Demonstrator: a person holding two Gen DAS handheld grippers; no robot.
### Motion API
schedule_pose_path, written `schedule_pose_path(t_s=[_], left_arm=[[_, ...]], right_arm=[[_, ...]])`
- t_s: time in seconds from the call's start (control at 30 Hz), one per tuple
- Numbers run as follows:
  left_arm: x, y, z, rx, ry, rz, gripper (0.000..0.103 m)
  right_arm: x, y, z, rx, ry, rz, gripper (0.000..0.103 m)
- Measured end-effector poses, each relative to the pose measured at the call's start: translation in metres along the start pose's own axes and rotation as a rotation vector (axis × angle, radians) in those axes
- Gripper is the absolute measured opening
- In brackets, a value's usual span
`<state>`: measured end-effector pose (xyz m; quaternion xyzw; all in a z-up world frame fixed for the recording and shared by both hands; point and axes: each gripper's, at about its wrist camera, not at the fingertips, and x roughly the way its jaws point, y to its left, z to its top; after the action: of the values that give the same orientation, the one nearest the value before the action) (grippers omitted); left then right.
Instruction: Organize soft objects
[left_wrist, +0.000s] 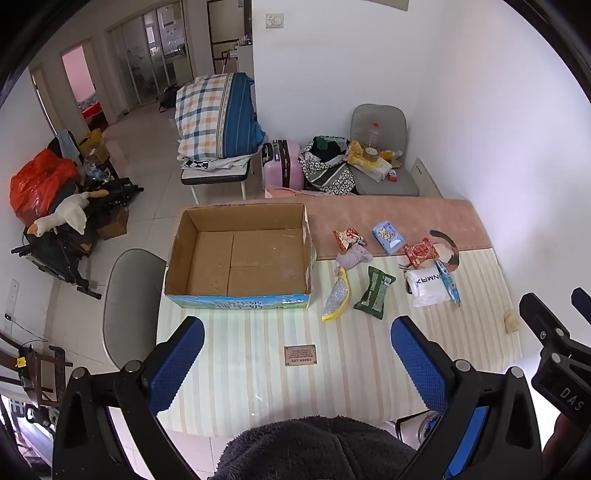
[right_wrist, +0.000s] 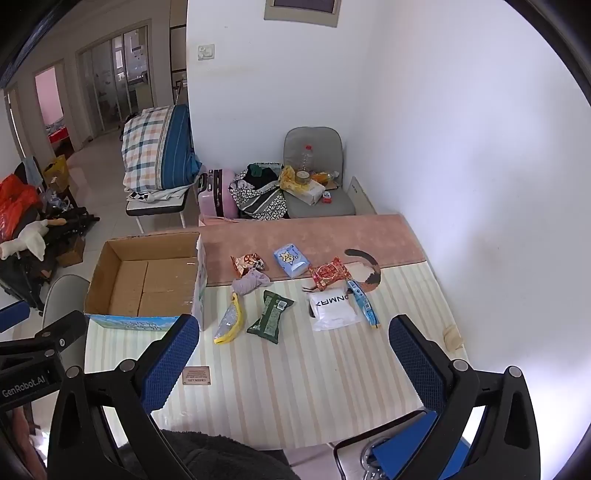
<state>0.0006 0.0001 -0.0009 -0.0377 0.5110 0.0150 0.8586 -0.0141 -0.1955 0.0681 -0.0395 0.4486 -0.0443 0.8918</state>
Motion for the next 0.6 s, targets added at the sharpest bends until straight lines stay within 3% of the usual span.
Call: schedule_pose_path(t_s=[0.6], left_arm=[[-0.0046, -0.0049, 0.0056, -0.001, -0.027, 0.015, 0.103]], right_arm=[[0.0033, 0.0016, 0.0036, -0.018, 0.004, -0.026, 0.103]])
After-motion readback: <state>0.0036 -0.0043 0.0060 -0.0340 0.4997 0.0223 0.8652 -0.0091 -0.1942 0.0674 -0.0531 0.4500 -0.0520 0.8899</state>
